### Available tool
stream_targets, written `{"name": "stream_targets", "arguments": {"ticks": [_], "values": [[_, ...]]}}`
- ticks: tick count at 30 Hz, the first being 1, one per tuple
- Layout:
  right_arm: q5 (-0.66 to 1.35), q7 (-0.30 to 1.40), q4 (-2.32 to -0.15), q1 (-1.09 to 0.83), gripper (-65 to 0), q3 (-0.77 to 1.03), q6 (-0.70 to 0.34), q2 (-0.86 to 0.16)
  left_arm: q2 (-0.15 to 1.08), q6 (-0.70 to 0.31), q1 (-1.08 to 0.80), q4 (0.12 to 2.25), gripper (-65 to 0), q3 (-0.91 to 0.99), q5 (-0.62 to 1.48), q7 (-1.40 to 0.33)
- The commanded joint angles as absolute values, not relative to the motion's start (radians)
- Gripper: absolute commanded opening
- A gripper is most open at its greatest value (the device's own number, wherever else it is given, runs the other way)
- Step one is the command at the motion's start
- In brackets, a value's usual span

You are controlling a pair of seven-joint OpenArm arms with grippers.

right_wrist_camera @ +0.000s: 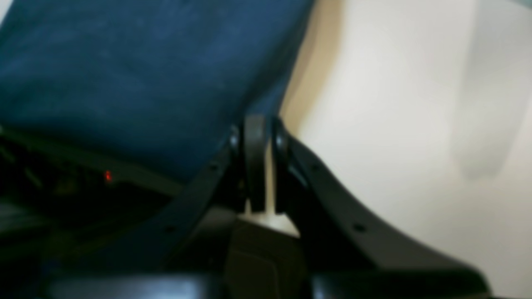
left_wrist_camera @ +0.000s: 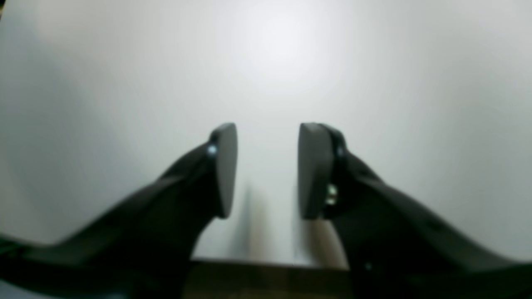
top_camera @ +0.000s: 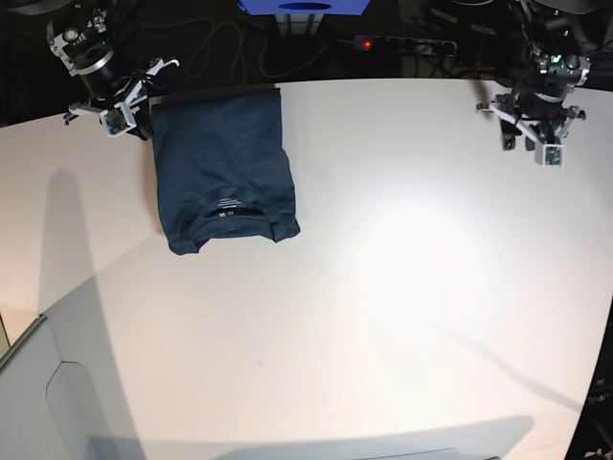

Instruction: Fold the T-shirt properly

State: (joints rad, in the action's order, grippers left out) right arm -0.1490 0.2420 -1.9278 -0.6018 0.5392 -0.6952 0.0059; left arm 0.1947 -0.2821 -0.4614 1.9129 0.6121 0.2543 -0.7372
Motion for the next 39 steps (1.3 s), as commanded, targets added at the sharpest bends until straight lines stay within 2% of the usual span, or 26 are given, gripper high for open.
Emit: {"name": "stream_targets", "arguments": {"ticks": [1,6,12,19,24,29,34,39], "values": [[-0.124,0.234,-1.959,-0.636,-64.9,0.561,-0.698,0.001,0.186,-0.283,-0.486,1.960,-47.4,0.634,0.262,-0.717],[-0.105,0.272,-1.972,-0.748,-64.9,0.587,-0.698,0.012,0.091,-0.283,-0.588,2.037,-64.9,0.707,0.262,-0.717],[-0.102,0.328,-1.934,-0.880,-64.9,0.581,-0.698,0.010,0.022,-0.283,-0.733,2.034,-65.0,0.737,0.255,-0.711],[-0.104,0.326,-1.764,-0.869,-64.9,0.579,-0.698,0.010,0.035,-0.283,-0.858,1.906,-65.0,0.679,0.254,-0.700],[-0.108,0.326,-1.535,-0.776,-64.9,0.578,-0.698,0.001,0.110,-0.285,-0.829,1.604,-65.0,0.596,0.254,-0.532],[-0.186,0.303,-1.196,-0.651,-64.9,0.550,-0.698,-0.050,0.219,-0.280,-0.743,1.175,-65.0,0.377,0.254,-0.288],[-0.194,0.119,-0.905,-0.567,-64.9,0.499,-0.698,-0.081,0.260,-0.274,-0.590,0.759,-65.0,0.128,0.254,-0.010],[-0.194,-0.021,-0.685,-0.507,-64.9,0.441,-0.698,-0.094,0.252,-0.274,-0.423,0.443,-65.0,-0.028,0.260,0.114]]}}
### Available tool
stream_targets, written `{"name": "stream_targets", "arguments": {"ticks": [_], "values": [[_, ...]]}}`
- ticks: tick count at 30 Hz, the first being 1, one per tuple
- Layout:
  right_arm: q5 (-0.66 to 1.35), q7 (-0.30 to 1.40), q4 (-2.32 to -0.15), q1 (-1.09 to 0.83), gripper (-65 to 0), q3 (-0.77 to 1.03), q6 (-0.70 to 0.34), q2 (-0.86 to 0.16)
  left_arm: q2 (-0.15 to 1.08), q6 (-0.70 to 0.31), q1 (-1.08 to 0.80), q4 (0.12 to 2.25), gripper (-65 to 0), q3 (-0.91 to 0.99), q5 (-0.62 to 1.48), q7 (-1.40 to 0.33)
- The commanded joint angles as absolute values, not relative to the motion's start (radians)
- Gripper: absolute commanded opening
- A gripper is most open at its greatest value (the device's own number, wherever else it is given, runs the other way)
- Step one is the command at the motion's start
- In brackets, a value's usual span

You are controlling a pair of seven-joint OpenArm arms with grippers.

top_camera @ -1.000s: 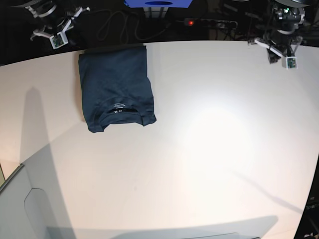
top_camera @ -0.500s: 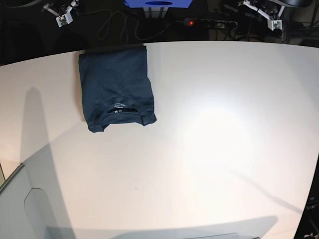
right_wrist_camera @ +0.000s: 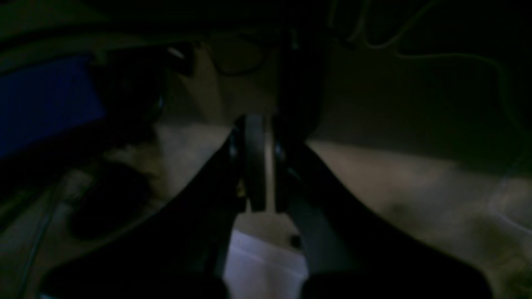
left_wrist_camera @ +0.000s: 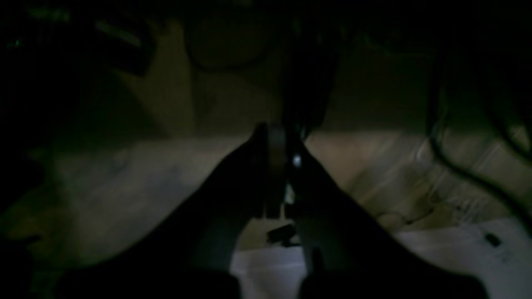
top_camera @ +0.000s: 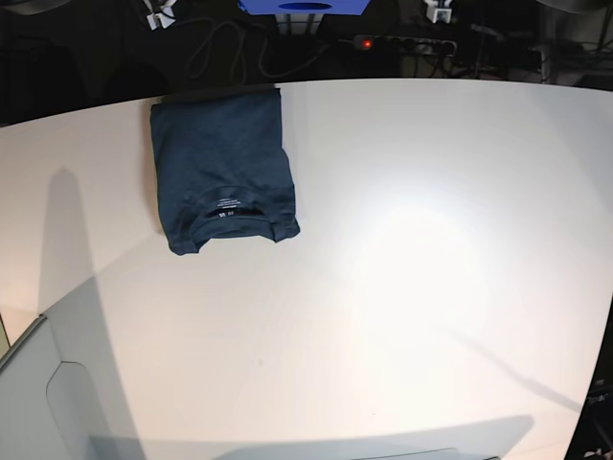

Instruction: Fold the T-shirt properly

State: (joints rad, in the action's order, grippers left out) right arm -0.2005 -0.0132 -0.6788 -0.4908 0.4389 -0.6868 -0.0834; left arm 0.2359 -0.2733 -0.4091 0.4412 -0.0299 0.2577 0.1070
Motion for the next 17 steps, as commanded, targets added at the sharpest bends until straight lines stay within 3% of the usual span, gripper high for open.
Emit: {"name": "stream_targets", "arguments": {"ticks": [1,8,11,17], "values": [[-0.194,-0.051,-0.659,-0.506,-64.9,0.432,-0.636,-0.097,0.251,-0.274,-0.404,0.410,-65.0,-0.041,0.262,0.127],[-0.193,-0.180,-0.559,-0.490,-64.9,0.255,-0.064,-0.096,0.216,-0.274,-0.394,0.384,-65.0,-0.053,0.257,0.137],[-0.193,-0.202,-0.504,-0.478,-64.9,0.180,0.134,-0.073,0.199,-0.272,-0.394,0.384,-65.0,-0.054,0.255,0.137],[-0.193,-0.229,-0.421,-0.441,-64.9,0.018,0.406,-0.044,0.186,-0.272,-0.395,0.383,-65.0,-0.053,0.259,0.139]]}}
